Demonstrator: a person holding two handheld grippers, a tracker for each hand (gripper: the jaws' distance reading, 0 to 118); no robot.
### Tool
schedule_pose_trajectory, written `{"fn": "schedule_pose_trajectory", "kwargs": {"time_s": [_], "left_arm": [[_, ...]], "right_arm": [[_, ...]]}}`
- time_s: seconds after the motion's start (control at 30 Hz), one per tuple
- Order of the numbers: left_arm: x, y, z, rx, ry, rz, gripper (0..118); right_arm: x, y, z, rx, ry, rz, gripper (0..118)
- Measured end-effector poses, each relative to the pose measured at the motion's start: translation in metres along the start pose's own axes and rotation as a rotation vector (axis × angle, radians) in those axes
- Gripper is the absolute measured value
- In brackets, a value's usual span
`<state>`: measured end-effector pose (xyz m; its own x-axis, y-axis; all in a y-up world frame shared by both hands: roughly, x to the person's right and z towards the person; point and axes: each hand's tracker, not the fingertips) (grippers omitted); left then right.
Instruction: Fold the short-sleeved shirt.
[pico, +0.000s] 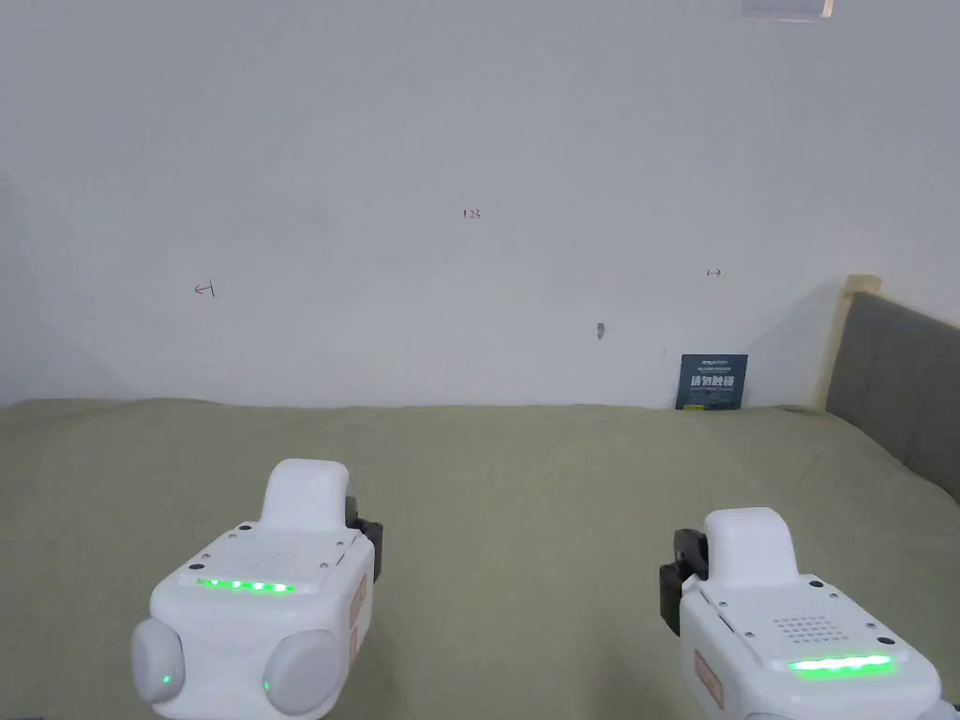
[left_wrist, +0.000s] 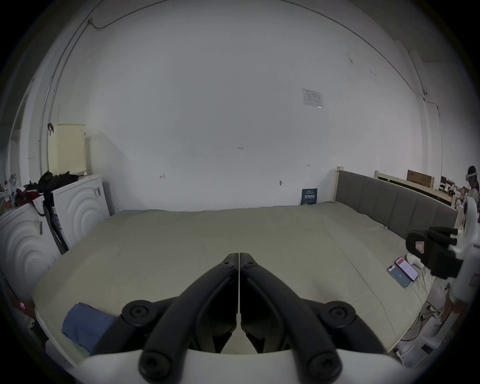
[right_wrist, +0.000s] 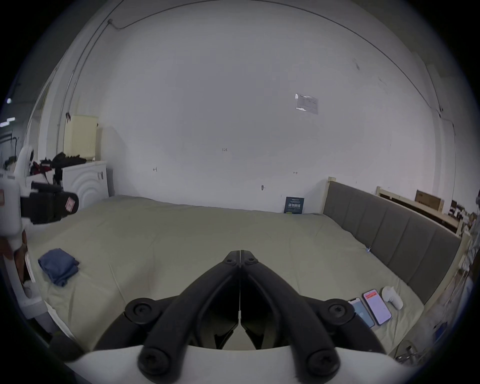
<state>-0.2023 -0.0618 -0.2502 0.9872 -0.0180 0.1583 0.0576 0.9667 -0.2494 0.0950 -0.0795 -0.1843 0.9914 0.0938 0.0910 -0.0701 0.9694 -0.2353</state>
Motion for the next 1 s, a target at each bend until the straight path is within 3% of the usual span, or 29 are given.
{"fn": "schedule_pose_trajectory", "kwargs": {"time_s": [0.13,0.17,0.2,0.23,0.27,0.3,0.33,0.37,0.4,0.47,0.7,1.0], "left_arm": [[-0.008,-0.006,0.009,-0.022,0.017,0.009,5],[-0.010,-0.006,0.010,-0.023,0.017,0.018,14],[-0.011,-0.004,0.012,-0.022,0.015,0.022,32],[-0.012,-0.003,0.014,-0.011,0.015,0.035,64],[-0.014,-0.001,0.014,-0.005,0.015,0.040,105],[-0.014,0.001,0.014,0.002,0.010,0.037,118],[-0.012,0.002,0.013,0.002,0.014,0.024,118],[-0.011,0.004,0.013,-0.006,0.023,0.018,118],[-0.014,0.005,0.018,-0.012,0.052,0.033,118],[-0.016,0.011,0.017,-0.060,0.067,0.014,118],[-0.011,0.022,0.035,-0.049,0.061,0.058,118],[0.003,0.027,0.038,-0.055,0.194,-0.054,118]], "right_arm": [[0.007,-0.001,0.005,0.008,0.003,-0.048,1],[0.006,0.001,0.007,0.011,0.006,-0.044,1],[0.005,0.002,0.009,0.022,0.005,-0.037,7],[0.005,0.004,0.010,0.029,0.002,-0.029,20],[0.004,0.005,0.011,0.031,0.001,-0.024,60],[0.002,0.009,0.013,0.028,0.002,-0.014,100],[0.001,0.011,0.012,0.024,0.003,-0.008,118],[0.001,0.011,0.010,0.018,0.009,-0.009,118],[-0.002,0.010,0.011,0.116,0.024,-0.010,118],[-0.006,0.016,0.008,0.069,-0.018,0.002,118],[0.005,0.022,0.015,0.054,0.005,-0.033,118],[0.006,0.024,0.017,0.041,0.027,-0.049,118]]}}
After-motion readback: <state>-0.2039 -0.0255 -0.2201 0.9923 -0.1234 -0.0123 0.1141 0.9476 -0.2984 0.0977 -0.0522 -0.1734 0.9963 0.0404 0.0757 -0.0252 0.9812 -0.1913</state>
